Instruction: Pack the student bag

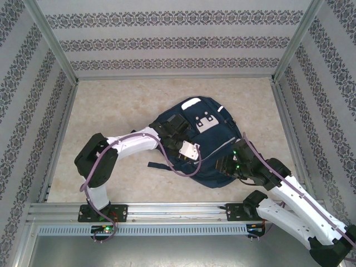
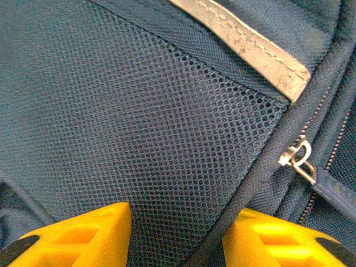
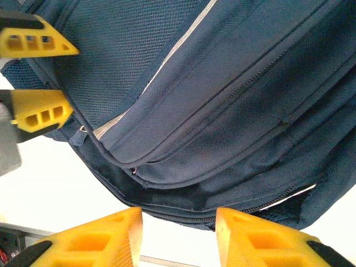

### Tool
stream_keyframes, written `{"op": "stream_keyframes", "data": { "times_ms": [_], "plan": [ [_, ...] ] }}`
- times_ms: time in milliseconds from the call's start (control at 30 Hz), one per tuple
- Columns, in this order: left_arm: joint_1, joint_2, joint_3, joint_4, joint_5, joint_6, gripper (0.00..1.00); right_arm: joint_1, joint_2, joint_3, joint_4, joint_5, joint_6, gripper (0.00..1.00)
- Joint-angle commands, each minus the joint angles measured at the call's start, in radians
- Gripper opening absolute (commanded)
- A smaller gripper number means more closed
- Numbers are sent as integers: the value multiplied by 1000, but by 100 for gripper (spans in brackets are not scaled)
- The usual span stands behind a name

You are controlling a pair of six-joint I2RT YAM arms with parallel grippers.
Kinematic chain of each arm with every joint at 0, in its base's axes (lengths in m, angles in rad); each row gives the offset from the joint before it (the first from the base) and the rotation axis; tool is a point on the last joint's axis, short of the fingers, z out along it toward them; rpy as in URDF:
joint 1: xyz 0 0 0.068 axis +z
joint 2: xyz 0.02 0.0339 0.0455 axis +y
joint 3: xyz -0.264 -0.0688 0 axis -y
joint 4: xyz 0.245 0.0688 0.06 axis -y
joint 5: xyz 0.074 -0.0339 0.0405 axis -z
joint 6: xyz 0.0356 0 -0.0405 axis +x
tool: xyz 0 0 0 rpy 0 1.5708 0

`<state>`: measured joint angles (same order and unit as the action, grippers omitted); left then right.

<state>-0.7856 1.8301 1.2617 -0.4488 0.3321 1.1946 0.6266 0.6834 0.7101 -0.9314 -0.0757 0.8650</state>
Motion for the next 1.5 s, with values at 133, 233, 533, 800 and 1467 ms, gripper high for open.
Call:
{"op": "stream_keyframes", "data": {
  "times_ms": [133, 233, 533, 800, 1467],
  "plan": [
    [-12, 28, -58, 24, -12, 91, 47, 12, -4, -19, 30, -23, 0, 42],
    [-13, 23, -68, -7, 9, 160, 38, 12, 10, -26, 42, -35, -2, 43],
    [-11, -59, -44, -58, 32, -119, 0, -11, 102, -41, 140, 33, -5, 47],
    [-3, -219, -136, -14, 25, -446, 0, -112, 267, -38, 320, -36, -72, 46],
    [40, -615, -443, -54, 186, -867, 0, -22, 910, 346, 623, -172, -195, 36]
  ]
}}
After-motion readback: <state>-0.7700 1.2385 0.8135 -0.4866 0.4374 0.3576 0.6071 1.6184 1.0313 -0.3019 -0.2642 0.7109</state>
